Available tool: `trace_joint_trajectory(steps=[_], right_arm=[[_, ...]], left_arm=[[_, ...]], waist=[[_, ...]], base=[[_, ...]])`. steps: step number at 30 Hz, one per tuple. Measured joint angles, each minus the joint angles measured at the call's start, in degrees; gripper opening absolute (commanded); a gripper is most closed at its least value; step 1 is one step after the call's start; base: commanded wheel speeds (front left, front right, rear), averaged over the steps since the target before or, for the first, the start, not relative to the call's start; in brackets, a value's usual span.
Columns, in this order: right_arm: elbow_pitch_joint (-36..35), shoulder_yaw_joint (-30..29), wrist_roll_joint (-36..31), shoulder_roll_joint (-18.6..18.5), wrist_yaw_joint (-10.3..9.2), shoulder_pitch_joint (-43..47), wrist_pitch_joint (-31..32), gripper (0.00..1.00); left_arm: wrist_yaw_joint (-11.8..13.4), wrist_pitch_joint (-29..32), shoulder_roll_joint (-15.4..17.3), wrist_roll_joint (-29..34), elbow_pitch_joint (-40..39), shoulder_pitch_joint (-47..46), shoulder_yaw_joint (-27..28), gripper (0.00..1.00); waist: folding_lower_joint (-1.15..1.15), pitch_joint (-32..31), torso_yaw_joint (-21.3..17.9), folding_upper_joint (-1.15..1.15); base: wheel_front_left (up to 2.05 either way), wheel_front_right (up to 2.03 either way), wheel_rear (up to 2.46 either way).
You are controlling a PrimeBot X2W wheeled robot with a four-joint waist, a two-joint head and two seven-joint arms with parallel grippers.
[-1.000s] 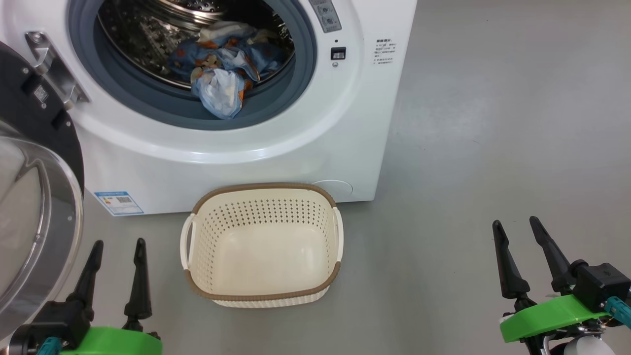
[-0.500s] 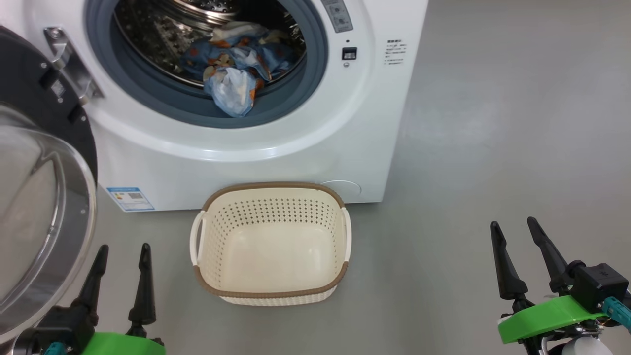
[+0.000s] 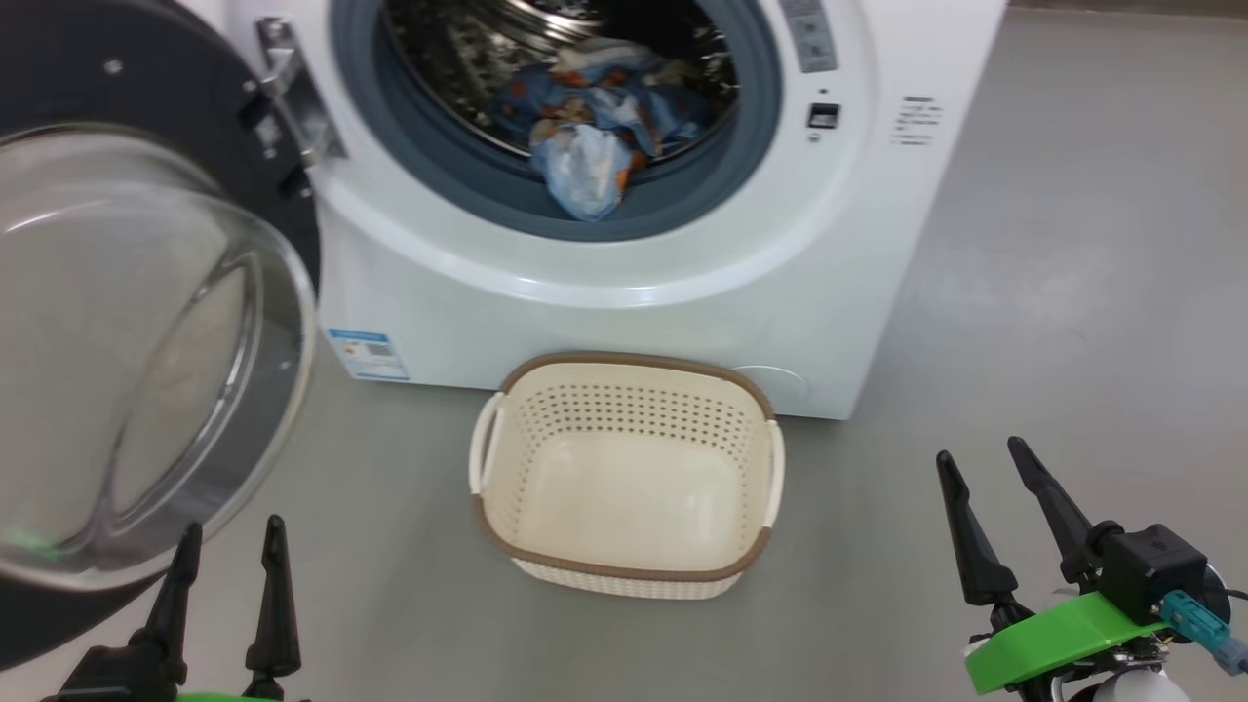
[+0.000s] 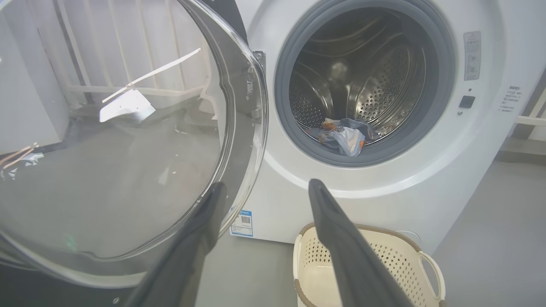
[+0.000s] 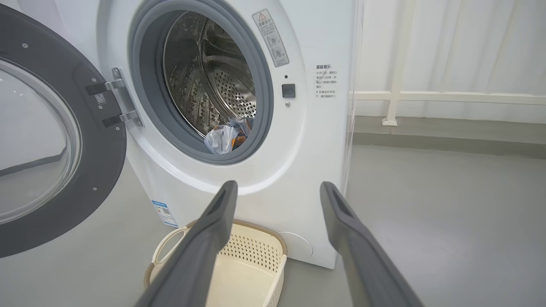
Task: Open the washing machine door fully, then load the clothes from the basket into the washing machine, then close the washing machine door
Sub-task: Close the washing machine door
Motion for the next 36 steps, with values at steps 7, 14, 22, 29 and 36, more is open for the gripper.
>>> trace_joint_trajectory(steps=[7,14,22,29,36], right_arm=[[0.4,1.8,0.0,-0.4,0.00,-0.1,0.0,1.00],[0.8,3.3,0.0,-0.4,0.00,-0.1,0.0,1.00],[1.2,3.8,0.0,-0.5,0.00,-0.1,0.0,1.00],[2.0,7.1,0.1,-1.0,0.00,-0.6,0.0,1.00],[2.7,9.1,0.5,-1.6,0.00,-2.7,0.0,1.00]], left_arm=[[0.0,0.0,-0.3,-0.1,-0.6,1.2,0.6,1.00],[0.0,0.0,-0.4,-0.1,-0.6,2.4,2.0,1.00],[0.2,0.0,-0.6,-0.1,-0.8,4.6,3.5,1.00],[0.9,0.0,-0.6,-1.7,-1.3,6.3,6.0,1.00],[2.2,0.0,-0.6,-2.8,-2.8,6.9,6.7,1.00]], waist=[[0.00,-0.5,4.6,0.00],[0.00,-1.5,11.1,0.00],[0.00,-2.7,17.1,0.00],[0.00,-3.3,20.4,0.00],[0.00,-2.9,21.0,0.00]], base=[[0.00,0.00,0.00],[0.00,0.00,0.00],[0.00,0.00,0.00],[0.00,0.00,0.00],[0.00,0.00,0.00]])
